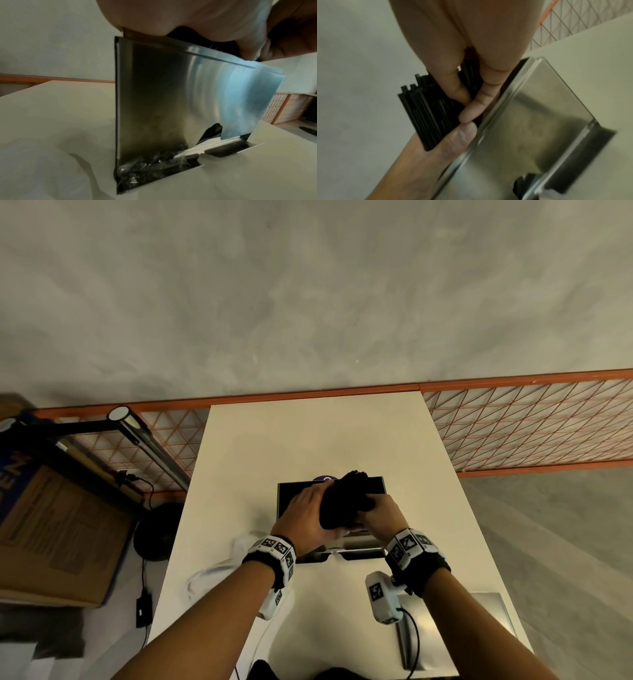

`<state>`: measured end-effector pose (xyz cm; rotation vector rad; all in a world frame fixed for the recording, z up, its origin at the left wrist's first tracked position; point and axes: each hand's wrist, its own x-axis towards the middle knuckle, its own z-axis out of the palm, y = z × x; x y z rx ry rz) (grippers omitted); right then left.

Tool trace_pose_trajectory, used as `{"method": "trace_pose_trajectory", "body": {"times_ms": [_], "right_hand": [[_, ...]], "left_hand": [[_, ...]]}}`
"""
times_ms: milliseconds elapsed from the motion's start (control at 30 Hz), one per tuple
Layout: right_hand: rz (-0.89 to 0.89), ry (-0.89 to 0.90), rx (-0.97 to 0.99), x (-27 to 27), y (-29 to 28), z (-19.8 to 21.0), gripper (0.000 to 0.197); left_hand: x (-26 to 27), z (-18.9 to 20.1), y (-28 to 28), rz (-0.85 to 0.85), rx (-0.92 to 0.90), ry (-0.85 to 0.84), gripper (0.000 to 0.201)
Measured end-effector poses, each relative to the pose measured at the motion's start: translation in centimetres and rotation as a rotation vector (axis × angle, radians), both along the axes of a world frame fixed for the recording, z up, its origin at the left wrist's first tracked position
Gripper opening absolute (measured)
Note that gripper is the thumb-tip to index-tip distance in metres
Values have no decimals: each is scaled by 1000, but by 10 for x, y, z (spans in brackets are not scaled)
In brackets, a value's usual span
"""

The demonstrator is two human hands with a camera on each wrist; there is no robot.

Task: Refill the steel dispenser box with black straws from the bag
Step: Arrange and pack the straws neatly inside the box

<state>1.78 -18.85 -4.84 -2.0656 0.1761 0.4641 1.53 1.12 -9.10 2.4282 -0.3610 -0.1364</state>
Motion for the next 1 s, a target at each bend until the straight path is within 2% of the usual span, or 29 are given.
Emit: {"method": "trace_pose_trajectory", "body": {"times_ms": [100, 233, 367, 467, 600, 733, 800, 900, 1000], "right_hand": [[-58, 41, 189, 3, -7, 21, 15], [-103, 76, 325, 9, -12, 36, 22], [-345, 55, 424, 3, -3, 25, 27], [-401, -6, 333, -5, 0, 10, 29], [-426, -188, 159, -13, -2, 5, 20], [-422, -325, 79, -17, 0, 4, 25], [-412, -368, 71, -16, 3, 4, 31], [-338, -370, 19, -19, 10, 0, 50], [-156, -381, -51, -25, 18, -8, 51]], "left_hand": [[-2, 6, 0, 26, -43, -47, 97], [-5, 10, -7, 12, -70, -113, 87], [-1, 13, -14, -85, 3, -163, 88], [1, 12, -16, -130, 71, -177, 91], [-3, 1, -14, -123, 101, -159, 91], [-5, -5, -14, -104, 105, -170, 77], [-6, -7, -14, -113, 128, -181, 77], [-8, -9, -16, -90, 112, -223, 85], [-6, -12, -16, -56, 106, -219, 97]]}}
